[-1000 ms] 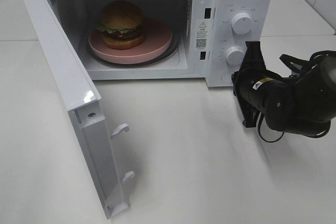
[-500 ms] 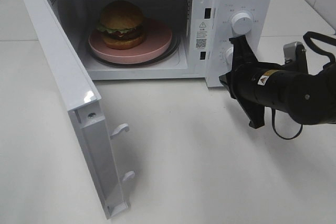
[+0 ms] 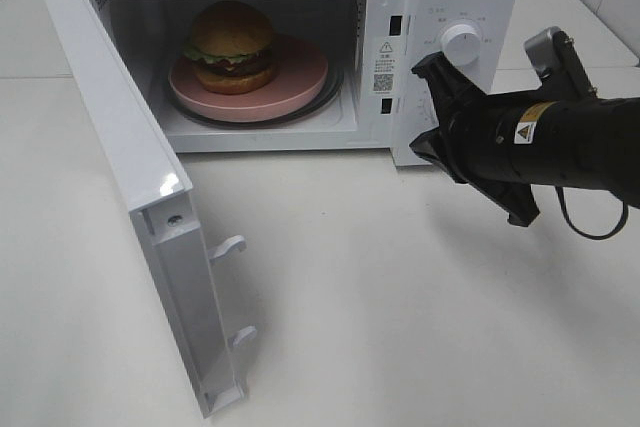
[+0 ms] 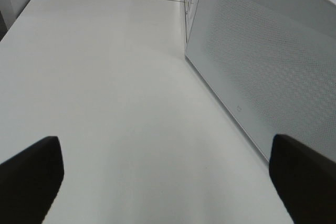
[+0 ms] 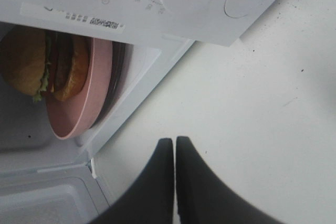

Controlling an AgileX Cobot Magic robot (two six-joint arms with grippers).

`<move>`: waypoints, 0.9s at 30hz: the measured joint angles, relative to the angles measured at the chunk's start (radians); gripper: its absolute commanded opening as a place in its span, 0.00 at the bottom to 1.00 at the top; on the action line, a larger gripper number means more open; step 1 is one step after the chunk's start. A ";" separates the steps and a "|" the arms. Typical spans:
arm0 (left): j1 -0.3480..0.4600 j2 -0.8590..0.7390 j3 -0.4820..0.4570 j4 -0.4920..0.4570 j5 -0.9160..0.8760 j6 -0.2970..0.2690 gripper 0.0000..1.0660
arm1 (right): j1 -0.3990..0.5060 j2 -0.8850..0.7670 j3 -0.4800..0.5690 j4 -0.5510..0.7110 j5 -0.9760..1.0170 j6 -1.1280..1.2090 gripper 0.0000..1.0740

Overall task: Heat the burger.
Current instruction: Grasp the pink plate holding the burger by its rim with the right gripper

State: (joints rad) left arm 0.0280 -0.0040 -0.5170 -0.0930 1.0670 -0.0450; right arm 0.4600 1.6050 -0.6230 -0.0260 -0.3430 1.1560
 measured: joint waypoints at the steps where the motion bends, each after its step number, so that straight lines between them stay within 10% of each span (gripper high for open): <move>1: 0.000 0.000 0.000 0.000 0.000 0.000 0.95 | 0.000 -0.030 0.000 -0.021 0.036 -0.032 0.03; 27: 0.000 0.000 0.000 0.000 0.000 0.000 0.95 | 0.000 -0.291 -0.013 -0.096 0.447 -0.763 0.08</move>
State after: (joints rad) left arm 0.0280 -0.0040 -0.5170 -0.0930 1.0670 -0.0450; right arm 0.4600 1.3140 -0.6360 -0.1220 0.1040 0.3930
